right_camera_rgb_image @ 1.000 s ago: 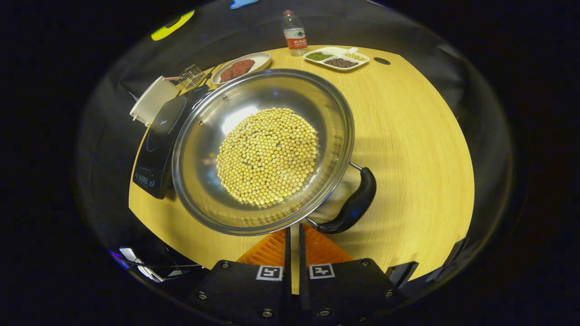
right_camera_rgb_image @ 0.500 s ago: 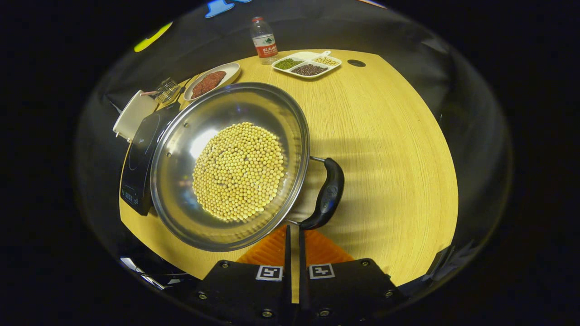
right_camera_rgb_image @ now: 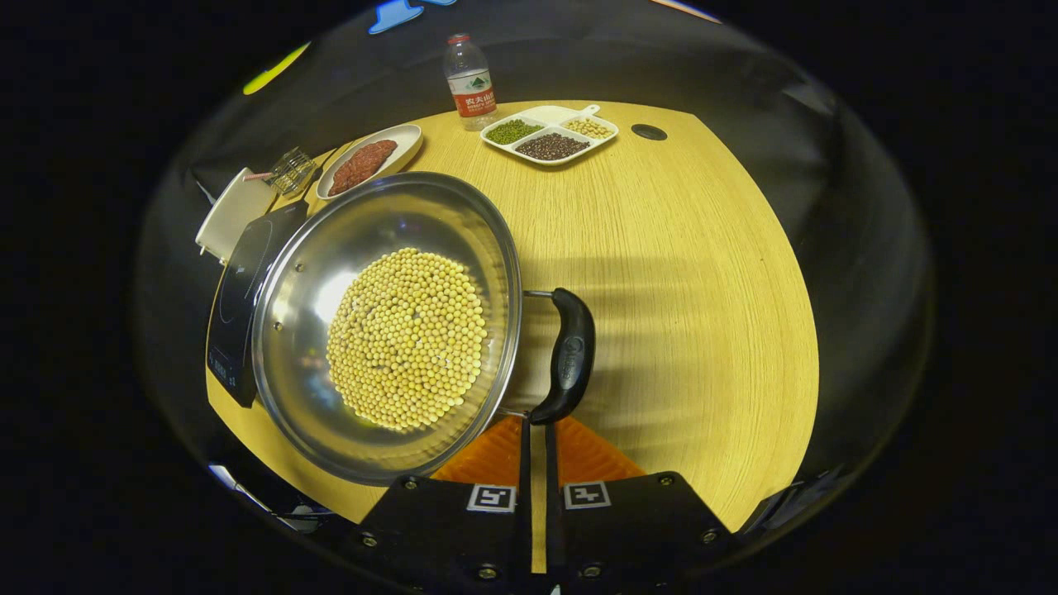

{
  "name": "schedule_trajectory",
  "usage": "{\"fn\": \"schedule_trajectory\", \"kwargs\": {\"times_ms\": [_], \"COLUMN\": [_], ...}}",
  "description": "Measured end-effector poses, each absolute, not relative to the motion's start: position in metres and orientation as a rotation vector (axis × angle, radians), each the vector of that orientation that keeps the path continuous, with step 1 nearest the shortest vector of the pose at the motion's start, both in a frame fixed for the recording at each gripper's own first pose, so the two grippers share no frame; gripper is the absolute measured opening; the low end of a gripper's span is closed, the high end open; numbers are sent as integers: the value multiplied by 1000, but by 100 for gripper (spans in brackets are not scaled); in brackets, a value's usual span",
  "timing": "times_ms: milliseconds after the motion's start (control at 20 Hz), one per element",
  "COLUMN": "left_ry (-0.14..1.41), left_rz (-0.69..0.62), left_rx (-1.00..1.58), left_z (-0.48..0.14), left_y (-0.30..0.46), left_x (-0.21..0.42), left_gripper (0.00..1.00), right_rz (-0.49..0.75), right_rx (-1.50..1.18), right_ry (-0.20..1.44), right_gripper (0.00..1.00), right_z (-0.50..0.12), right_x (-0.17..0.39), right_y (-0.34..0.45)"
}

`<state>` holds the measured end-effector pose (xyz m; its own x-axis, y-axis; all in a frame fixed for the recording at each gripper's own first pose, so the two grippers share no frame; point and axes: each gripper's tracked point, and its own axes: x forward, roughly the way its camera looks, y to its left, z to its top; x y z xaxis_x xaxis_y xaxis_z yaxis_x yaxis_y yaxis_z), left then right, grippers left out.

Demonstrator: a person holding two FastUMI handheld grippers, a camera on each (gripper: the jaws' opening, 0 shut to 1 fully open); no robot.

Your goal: First push the handle of the pot to place it horizontally, then grasp the pot with both hands and set it on the induction cooktop.

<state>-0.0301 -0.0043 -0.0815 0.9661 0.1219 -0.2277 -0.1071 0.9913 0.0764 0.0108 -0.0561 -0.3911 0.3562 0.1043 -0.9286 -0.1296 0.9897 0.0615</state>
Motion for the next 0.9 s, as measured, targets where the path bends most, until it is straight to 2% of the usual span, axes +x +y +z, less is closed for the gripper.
{"fn": "schedule_trajectory", "kwargs": {"times_ms": [150, 200, 300, 350, 550, 600, 650, 700, 750, 800, 850, 900], "left_ry": [263, 271, 288, 295, 339, 355, 367, 377, 384, 402, 420, 436], "left_rz": [138, 144, 164, 173, 143, 122, 95, 65, 38, 1, -38, -65], "left_rx": [50, 47, 50, 50, 37, 33, 25, 14, -2, -28, -53, -67], "left_z": [-93, -99, -105, -107, -127, -135, -142, -150, -157, -168, -178, -187], "left_y": [-6, -7, -7, -6, -15, -17, -20, -22, -22, -25, -28, -28], "left_x": [-34, -37, -40, -41, -41, -41, -38, -34, -28, -23, -17, -12], "left_gripper": [93, 99, 99, 93, 99, 96, 96, 92, 96, 96, 92, 92], "right_rz": [170, 175, 185, 193, 174, 167, 151, 135, 115, 95, 80, 75], "right_rx": [-44, -47, -54, -61, -86, -83, -90, -98, -101, -94, -71, -37], "right_ry": [1193, 1189, 1185, 1184, 1173, 1160, 1144, 1117, 1090, 1064, 1036, 1004], "right_gripper": [7, 7, 7, 7, 8, 16, 28, 58, 64, 88, 87, 96], "right_z": [-393, -394, -395, -396, -393, -389, -386, -379, -374, -368, -361, -353], "right_x": [20, 23, 30, 30, 23, 19, 15, 12, 10, 8, 6, 2], "right_y": [-58, -59, -60, -59, -70, -71, -76, -78, -80, -79, -76, -69]}}
